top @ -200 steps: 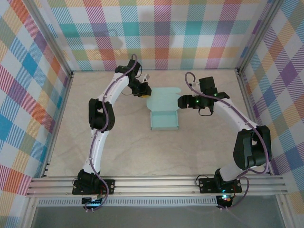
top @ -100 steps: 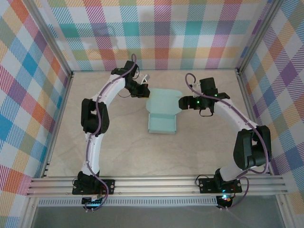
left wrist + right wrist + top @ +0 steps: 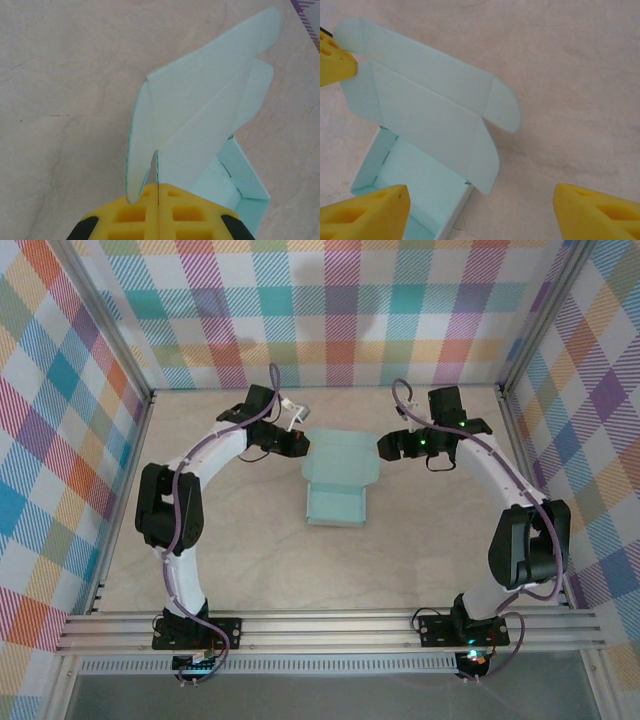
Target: Fold the paper box
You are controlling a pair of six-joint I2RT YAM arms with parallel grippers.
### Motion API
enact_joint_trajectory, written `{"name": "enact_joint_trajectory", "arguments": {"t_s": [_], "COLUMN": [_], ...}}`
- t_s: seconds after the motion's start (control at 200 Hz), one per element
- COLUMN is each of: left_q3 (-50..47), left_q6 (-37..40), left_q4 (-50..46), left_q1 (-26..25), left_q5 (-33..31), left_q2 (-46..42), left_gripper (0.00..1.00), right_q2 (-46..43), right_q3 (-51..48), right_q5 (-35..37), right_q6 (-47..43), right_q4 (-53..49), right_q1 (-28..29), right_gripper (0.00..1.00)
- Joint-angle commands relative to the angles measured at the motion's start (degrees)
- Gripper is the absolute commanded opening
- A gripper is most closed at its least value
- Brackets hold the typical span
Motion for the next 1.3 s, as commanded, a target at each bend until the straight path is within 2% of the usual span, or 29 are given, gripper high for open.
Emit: {"name": "enact_joint_trajectory", "arguments": {"t_s": [0.0, 0.38, 0.555, 0.695, 0.83, 0.975, 1.045, 1.215, 1.255, 1.295], "left_q3": [-2.82, -5.67, -5.63, -5.43, -5.43, -5.41, -5.21, -5.22, -5.15, -5.15], "left_q6": [4.34, 6.83, 7.44, 7.97, 7.73, 7.66, 7.62, 7.53, 7.50, 7.47], "left_q4": [7.32, 8.88, 8.52, 7.77, 7.94, 8.03, 7.82, 7.87, 7.97, 8.03], "left_q1": [-0.84, -1.10, -1.06, -1.10, -1.10, -1.01, -0.93, -0.75, -0.75, -0.71], "left_q5": [0.71, 2.34, 2.86, 2.60, 2.28, 2.01, 2.10, 2.15, 2.21, 2.36], "left_q2": [-3.88, -4.85, -4.79, -4.48, -4.42, -4.16, -3.90, -3.60, -3.56, -3.48], "left_gripper": [0.00, 0.00, 0.00, 0.00, 0.00, 0.00, 0.00, 0.00, 0.00, 0.00], "right_q2": [2.11, 9.09, 13.74, 17.73, 19.90, 22.27, 22.67, 22.80, 23.01, 23.19], "right_q3": [3.24, 10.97, 14.66, 19.07, 21.10, 23.24, 23.15, 22.23, 22.21, 22.29], "right_q5": [-1.61, -7.47, -6.37, -11.81, -13.48, -13.11, -12.95, -11.88, -11.43, -11.17], "right_q6": [-6.17, -17.20, -19.27, -22.60, -24.98, -26.72, -27.59, -30.03, -30.12, -30.08], "right_q4": [-4.61, -13.42, -14.92, -20.62, -24.27, -28.51, -29.33, -30.90, -30.97, -30.87], "right_q1": [-0.44, -0.27, -0.34, -0.23, 0.18, 0.36, 0.44, 0.44, 0.44, 0.51], "right_gripper": [0.75, 0.66, 0.61, 0.57, 0.55, 0.45, 0.36, 0.34, 0.29, 0.28]}}
